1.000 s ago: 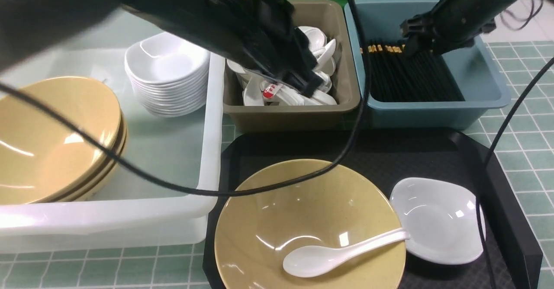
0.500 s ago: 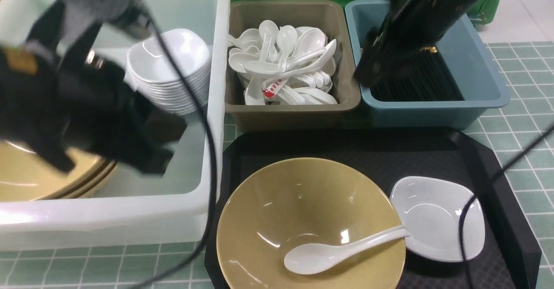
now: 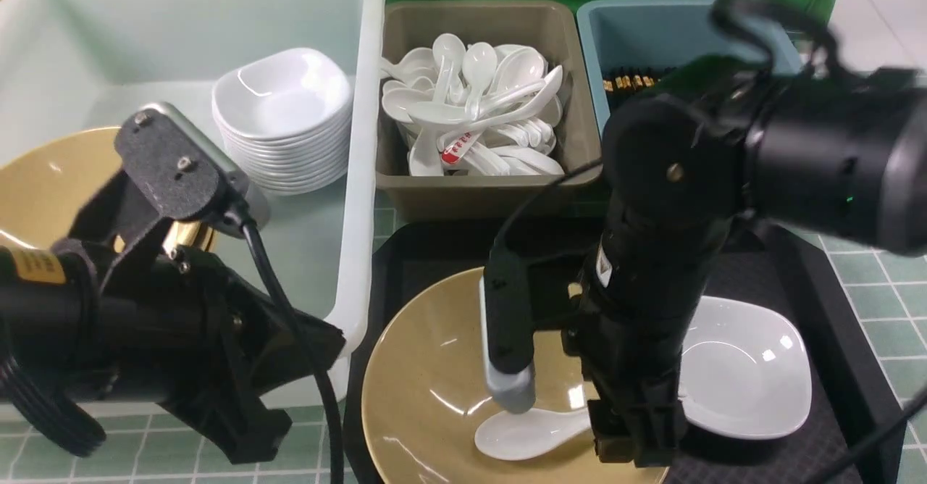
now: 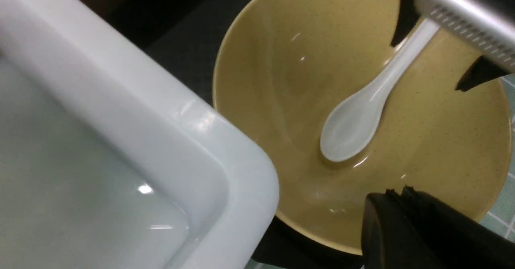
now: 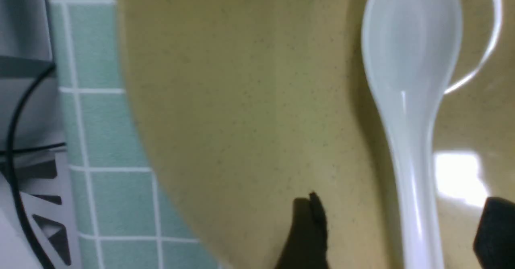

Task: On blue table put chopsticks spoon bowls plates into blue grey white boxes.
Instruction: 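Reach down and grasp the white spoon resting in the bowl with the right gripper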

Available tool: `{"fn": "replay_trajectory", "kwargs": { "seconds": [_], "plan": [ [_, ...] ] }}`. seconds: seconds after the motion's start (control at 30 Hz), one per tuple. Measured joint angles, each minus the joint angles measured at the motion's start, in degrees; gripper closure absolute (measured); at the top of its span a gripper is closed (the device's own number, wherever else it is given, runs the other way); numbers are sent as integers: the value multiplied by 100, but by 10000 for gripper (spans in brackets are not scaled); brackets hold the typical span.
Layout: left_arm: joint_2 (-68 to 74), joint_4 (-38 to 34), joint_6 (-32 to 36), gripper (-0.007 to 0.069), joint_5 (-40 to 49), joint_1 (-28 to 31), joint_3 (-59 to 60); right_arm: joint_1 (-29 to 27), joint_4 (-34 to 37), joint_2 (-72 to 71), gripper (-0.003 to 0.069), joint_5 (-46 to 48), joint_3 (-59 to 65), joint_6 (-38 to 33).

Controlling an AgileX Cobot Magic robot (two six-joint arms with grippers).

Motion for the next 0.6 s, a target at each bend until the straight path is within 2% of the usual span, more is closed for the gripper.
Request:
{"fn": "replay_trajectory", "kwargs": {
  "seconds": [0.17,0.27,0.37,0.4,0.43,0.53,0.6],
  "plan": [
    [13,-311,436,637,-128,0,36,0,-72,375,131,-382,1,-103],
    [131,-357,518,637,-226,0,36,0,-133,646,226,-552,0,-101],
    [245,-362,539,637,-356,0,36,0,-144,717,363,-566,-26,-101],
    [262,-362,547,637,-387,0,36,0,-144,717,377,-566,-35,-101],
    [311,-362,550,637,-486,0,36,0,-156,728,459,-532,-105,-101],
    [386,-362,492,637,-750,13,36,0,-156,728,455,-340,-420,-44],
    [454,-357,184,637,-1049,183,-36,0,-240,728,454,-91,-826,85]
  ]
}}
